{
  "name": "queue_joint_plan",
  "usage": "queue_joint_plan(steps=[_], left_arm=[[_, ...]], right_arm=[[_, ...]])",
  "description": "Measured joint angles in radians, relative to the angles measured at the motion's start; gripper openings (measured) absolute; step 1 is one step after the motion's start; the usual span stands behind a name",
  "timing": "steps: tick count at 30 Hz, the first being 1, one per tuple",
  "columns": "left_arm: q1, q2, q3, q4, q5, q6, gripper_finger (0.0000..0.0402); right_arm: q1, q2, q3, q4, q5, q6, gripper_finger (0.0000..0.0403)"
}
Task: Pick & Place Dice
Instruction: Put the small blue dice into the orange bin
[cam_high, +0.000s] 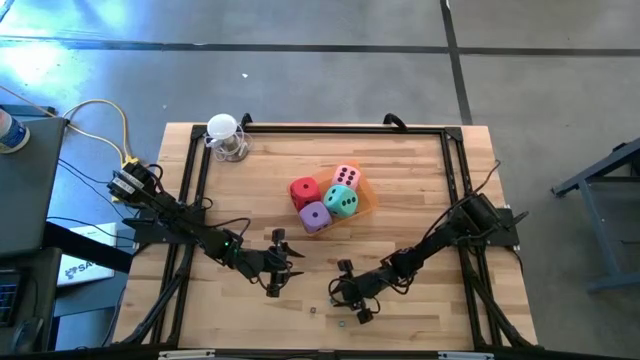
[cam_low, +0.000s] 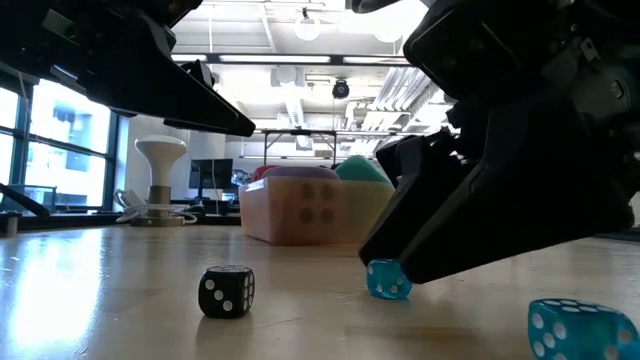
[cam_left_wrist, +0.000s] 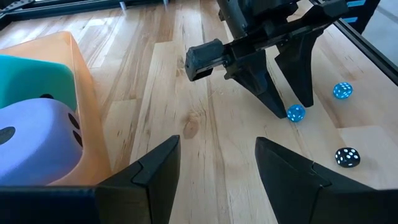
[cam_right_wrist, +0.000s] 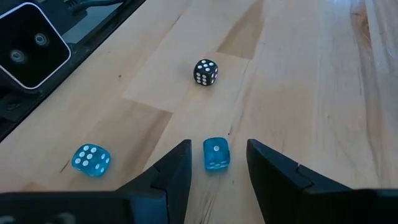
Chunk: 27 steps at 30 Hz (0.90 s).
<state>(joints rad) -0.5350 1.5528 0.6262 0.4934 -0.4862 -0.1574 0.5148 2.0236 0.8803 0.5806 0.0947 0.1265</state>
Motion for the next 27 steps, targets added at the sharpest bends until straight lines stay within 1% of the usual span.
queue_joint_plan(steps=[5, 8, 11, 18, 21, 27], left_arm=[[0.0, 0.0, 0.0, 0.0, 0.0, 0.0, 0.0201], [0.0, 0.0, 0.0, -0.001, 0.0, 0.0, 0.0201], [0.0, 0.0, 0.0, -0.002, 0.0, 0.0, 0.0201], [0.0, 0.0, 0.0, -0.003, 0.0, 0.0, 0.0201], [0.0, 0.0, 0.0, -0.003, 0.0, 0.0, 0.0201], [0.0, 0.0, 0.0, -0.006, 0.0, 0.0, 0.0201]], right_arm=[[-0.006, 0.042, 0.001, 0.059, -0.022, 0.021, 0.0145], [-0.006, 0.045, 0.0, 0.076, -0.024, 0.007, 0.0145], [-0.006, 0.046, 0.0, 0.077, -0.022, -0.025, 0.0144], [-0.013, 0.046, 0.0, 0.071, -0.021, -0.021, 0.0139], [-0.013, 0.046, 0.0, 0.07, -0.019, -0.023, 0.0121], [-0.014, 0.046, 0.0, 0.069, -0.018, -0.019, 0.0061]])
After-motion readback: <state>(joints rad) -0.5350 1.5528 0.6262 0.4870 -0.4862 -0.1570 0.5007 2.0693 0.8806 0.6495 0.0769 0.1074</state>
